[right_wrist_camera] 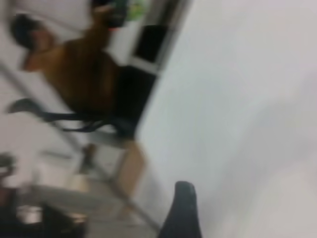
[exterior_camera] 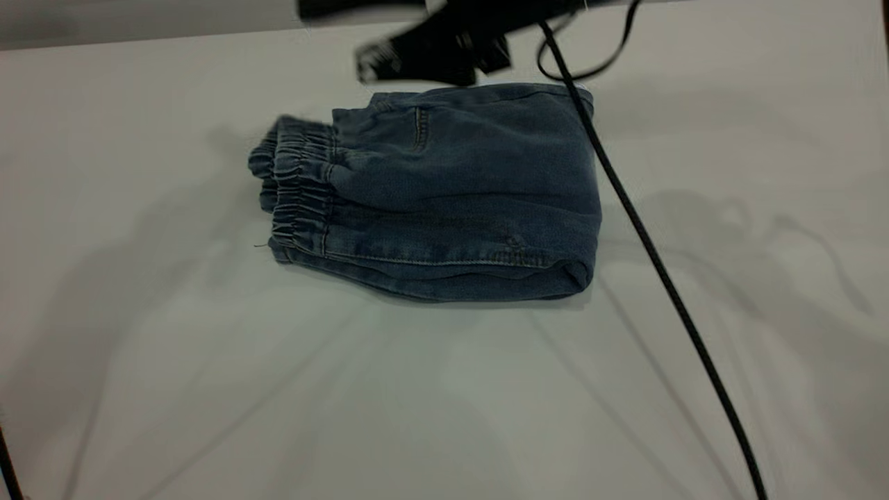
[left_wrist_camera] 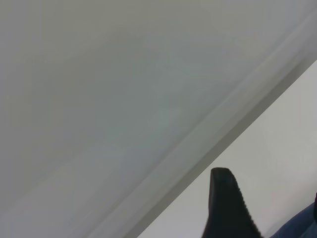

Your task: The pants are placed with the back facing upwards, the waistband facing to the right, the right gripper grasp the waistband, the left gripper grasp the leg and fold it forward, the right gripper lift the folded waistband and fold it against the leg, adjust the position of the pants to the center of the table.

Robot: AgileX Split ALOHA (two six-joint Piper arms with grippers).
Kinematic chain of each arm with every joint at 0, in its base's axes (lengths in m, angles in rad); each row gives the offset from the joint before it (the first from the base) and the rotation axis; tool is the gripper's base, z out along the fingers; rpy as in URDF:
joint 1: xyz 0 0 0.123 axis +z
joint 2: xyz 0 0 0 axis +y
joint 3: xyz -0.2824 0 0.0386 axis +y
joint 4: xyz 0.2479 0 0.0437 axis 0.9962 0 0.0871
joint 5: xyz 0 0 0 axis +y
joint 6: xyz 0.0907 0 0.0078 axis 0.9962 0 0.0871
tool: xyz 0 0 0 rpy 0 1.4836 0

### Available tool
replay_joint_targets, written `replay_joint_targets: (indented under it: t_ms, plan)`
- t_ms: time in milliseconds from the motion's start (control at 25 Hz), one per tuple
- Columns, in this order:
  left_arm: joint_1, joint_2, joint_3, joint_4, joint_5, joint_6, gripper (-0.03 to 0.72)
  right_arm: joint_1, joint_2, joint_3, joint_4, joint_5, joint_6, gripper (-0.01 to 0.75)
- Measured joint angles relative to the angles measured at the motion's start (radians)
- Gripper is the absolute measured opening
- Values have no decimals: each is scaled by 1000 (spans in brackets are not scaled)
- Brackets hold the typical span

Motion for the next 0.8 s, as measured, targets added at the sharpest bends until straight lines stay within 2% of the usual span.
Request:
replay_joint_targets:
  t_ms: [200, 360, 440, 600, 800]
  plan:
    - [0, 0, 0, -25, 0, 0, 383, 14, -10, -38, -2, 36, 188, 545]
    - [0, 0, 0, -25, 8, 0, 383, 60, -41, -93, -81, -63, 366, 530]
    - [0, 0, 0, -25, 8, 0, 383, 92, -43, -128, -162, -175, 478, 528]
    - [0, 0, 0, -33, 8, 0, 383, 145, -35, -175, -434, -376, 771, 528]
    - [0, 0, 0, -80, 7, 0, 383, 149, -2, -213, -858, -493, 1203, 528]
